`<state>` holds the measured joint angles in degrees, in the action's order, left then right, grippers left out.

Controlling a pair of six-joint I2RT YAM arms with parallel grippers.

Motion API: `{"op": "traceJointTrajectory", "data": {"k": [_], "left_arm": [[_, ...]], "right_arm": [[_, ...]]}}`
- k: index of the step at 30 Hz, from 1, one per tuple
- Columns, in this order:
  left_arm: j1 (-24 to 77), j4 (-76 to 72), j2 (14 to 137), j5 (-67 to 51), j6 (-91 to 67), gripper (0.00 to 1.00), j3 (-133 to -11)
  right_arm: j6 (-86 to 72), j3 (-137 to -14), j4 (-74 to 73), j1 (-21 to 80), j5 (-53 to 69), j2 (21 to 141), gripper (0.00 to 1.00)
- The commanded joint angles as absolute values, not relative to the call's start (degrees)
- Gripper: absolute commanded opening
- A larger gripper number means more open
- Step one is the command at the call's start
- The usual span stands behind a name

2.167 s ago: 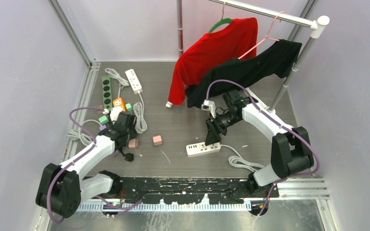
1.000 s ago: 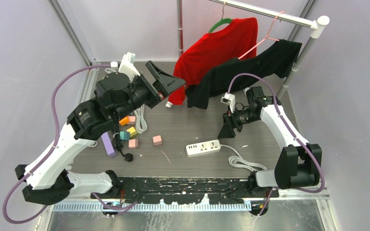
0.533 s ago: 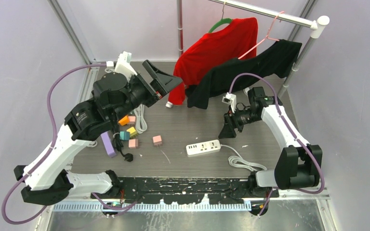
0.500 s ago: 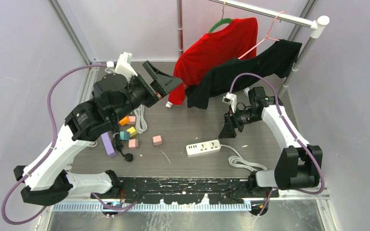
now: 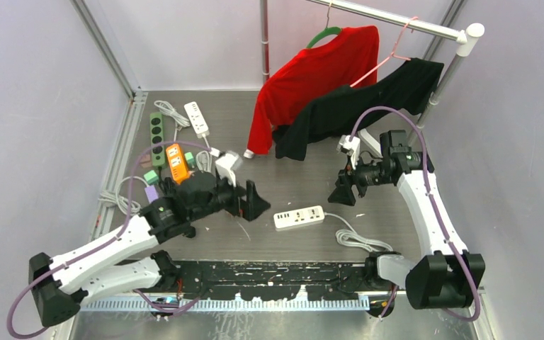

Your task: Pull the plug off the socket

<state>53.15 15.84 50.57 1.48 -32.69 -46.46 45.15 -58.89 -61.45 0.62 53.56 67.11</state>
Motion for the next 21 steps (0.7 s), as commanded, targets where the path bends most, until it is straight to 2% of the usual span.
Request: {"op": "traceJointTrajectory", "data": {"k": [1, 4, 8, 10, 14, 21], "left_arm": [[53.44, -2.38, 50.62, -13.86, -22.30, 0.93, -38.05], [56.42, -9.64, 54.54, -14.48, -15.13, 0.88, -34.17], [65.99, -18.32, 62.75, -9.38, 8.09, 0.88, -30.87], [68.21, -24.52, 67.51, -7.92, 17.94, 0.91, -29.20], [67.19, -31.65, 74.78, -4.66, 23.26, 0.95, -29.69], [62.19, -34.66, 85.65, -13.14, 22.72, 0.95, -34.79]], "right_arm": [[47.60, -59.43, -61.70, 0.44, 53.31, 63.23, 0.74], [48.15, -59.01, -61.69, 0.35, 53.52, 62.37, 0.74], [48.38, -58.70, -61.74, 0.35, 53.98, 62.19, 0.74], [48.82, -58.42, -61.81, 0.35, 54.34, 62.27, 0.74], [49.48, -58.03, -61.95, 0.35, 54.87, 62.37, 0.75], [50.42, -57.58, -62.14, 0.33, 55.28, 62.49, 0.74]]}}
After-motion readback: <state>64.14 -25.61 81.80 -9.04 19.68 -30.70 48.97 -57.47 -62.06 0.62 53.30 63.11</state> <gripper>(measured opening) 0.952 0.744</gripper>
